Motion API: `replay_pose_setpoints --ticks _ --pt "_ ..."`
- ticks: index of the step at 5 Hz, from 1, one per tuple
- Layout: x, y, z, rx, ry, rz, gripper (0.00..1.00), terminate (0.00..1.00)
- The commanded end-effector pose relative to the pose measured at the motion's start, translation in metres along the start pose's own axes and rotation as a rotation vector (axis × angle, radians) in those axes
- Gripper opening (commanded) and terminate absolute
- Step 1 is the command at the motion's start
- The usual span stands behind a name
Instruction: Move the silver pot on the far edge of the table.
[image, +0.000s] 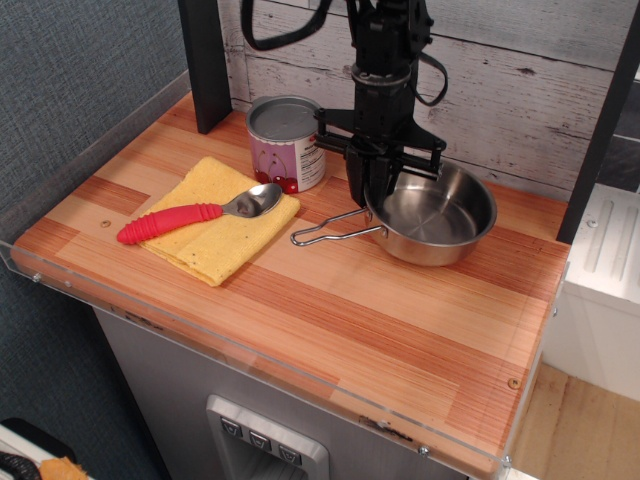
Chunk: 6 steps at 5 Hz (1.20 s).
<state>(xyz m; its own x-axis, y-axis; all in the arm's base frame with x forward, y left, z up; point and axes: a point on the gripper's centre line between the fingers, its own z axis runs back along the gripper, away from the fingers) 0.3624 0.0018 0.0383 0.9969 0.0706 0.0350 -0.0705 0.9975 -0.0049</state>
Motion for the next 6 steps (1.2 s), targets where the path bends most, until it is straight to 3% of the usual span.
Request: replay_pose_setpoints --ticks 1,2,3,4,6 --pt "-0.026 -0.011 0.033 0.062 -0.125 0.374 0.0 0.0" --pt "-0.041 -0.016 0.033 0.129 -0.166 0.62 0.0 0.0" --pt "-0.053 -0.017 0.03 0.14 -0.162 0.871 0.0 0.0" --pt "-0.061 -0.022 0.024 0.194 -0.179 1.009 0.0 0.0" --pt "-0.086 -0.025 0.014 0.161 -0.107 1.377 0.0 0.0"
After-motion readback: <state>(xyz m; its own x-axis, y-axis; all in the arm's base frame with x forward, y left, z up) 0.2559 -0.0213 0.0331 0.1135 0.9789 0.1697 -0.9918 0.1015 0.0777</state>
